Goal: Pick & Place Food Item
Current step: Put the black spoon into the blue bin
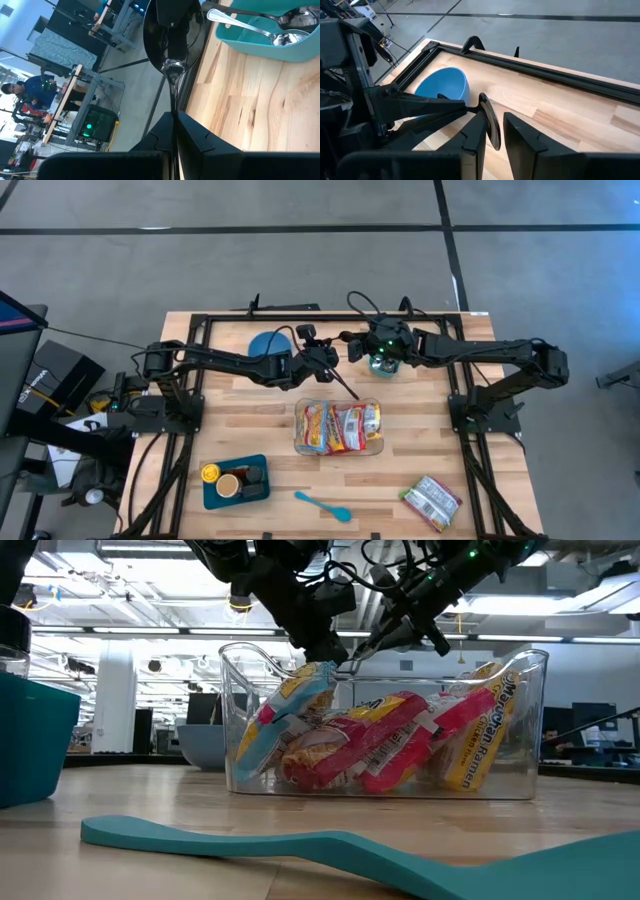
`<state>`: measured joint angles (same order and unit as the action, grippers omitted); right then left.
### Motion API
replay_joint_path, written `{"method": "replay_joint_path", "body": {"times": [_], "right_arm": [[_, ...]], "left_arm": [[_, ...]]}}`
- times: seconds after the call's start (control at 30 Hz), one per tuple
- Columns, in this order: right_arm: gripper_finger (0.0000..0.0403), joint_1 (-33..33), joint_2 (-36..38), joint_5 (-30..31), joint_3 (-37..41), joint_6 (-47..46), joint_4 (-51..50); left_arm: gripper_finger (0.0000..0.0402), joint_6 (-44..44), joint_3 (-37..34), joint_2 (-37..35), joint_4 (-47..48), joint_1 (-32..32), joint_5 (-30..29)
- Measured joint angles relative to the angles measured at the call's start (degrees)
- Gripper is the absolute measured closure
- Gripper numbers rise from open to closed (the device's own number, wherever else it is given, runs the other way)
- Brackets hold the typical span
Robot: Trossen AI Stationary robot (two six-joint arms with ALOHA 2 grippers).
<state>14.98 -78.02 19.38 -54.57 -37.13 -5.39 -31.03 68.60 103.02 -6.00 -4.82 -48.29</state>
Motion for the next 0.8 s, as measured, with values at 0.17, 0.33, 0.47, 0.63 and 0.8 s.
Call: {"method": "replay_joint_path", "body": {"times": [0.17,0.33,0.47,0.63,0.8], "right_arm": [[0.0356,0.0,-0.6,0.2,0.0,-0.4,0.2],[0.0389,0.0,-3.5,0.1,0.1,-0.5,0.9],[0.0395,0.0,-6.2,0.2,-0.1,-0.6,3.1],[0.0399,0.1,-7.3,0.2,0.1,1.0,6.3],[0.04,0.1,-7.1,0.2,0.1,1.6,5.8]], "left_arm": [[0.0396,0.0,0.0,0.0,0.0,0.0,0.0],[0.0392,0.0,0.0,0.0,0.5,0.0,-0.2],[0.0378,0.0,-0.1,0.0,1.2,-0.1,0.0],[0.0372,0.5,0.1,-0.1,1.8,0.1,0.1],[0.0385,0.5,0.1,-0.1,1.6,0.0,0.0]]}}
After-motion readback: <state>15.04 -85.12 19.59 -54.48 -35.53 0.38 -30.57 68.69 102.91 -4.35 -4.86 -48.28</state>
